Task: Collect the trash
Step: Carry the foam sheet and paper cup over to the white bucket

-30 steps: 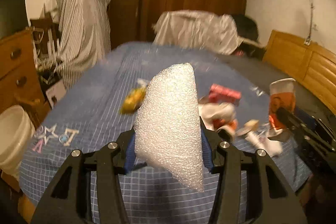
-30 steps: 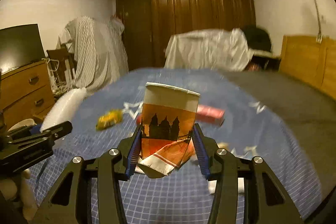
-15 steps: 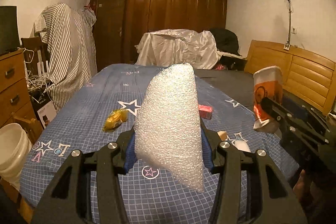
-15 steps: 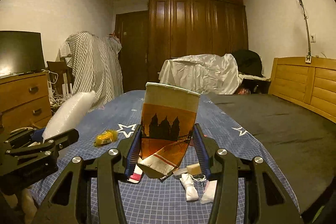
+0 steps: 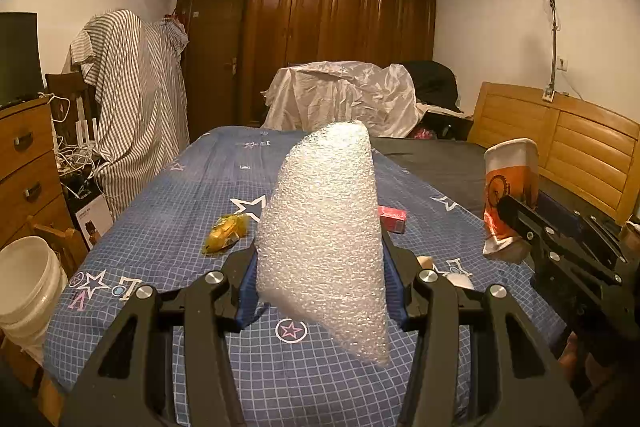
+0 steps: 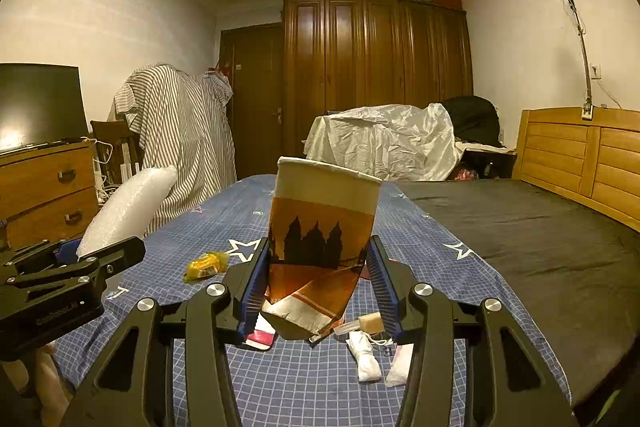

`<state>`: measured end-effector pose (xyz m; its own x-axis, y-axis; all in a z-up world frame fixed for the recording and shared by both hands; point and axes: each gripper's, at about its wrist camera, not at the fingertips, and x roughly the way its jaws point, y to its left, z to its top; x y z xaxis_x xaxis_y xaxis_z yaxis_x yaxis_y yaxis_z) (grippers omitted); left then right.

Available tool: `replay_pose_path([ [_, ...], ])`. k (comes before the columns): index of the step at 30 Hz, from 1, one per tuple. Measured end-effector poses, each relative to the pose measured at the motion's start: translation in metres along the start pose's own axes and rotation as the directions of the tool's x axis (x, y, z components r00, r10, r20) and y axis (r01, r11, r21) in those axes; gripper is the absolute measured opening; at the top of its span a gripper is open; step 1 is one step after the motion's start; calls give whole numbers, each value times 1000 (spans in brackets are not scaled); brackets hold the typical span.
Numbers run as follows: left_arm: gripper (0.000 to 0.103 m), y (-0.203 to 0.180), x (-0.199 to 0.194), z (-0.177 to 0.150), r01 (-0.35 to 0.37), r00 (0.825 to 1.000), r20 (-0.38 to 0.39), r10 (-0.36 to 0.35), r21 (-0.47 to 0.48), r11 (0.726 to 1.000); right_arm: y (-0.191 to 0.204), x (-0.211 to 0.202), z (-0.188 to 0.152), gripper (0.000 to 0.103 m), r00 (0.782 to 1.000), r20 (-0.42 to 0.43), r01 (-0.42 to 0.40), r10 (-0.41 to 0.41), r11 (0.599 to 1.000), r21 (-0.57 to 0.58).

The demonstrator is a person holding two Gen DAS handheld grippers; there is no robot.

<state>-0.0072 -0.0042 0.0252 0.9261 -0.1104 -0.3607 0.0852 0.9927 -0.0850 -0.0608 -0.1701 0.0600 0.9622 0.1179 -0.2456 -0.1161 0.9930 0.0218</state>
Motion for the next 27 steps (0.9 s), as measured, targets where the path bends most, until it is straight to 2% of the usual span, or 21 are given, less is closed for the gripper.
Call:
replay_pose_path([
  [5,48,9,-1,2,-21,1000,4,21,-6,1000,1,2,0,49,1000,-2,-24,24,1000,-8],
  [9,48,27,-4,7,-69,997,19,69,-25,997,24,13,10,49,998,9,-65,66,998,-18],
  [14,48,64,-15,16,-155,986,46,158,-60,986,66,30,28,49,987,34,-157,159,987,-41],
  [20,48,123,-28,25,-264,962,49,270,-107,959,138,55,48,49,959,27,-279,281,958,-68],
  [24,48,167,-39,33,-342,936,45,350,-137,930,190,68,61,50,934,8,-354,356,931,-84],
  [27,48,205,-50,39,-406,908,41,418,-169,898,233,77,70,50,912,-9,-410,411,907,-99],
])
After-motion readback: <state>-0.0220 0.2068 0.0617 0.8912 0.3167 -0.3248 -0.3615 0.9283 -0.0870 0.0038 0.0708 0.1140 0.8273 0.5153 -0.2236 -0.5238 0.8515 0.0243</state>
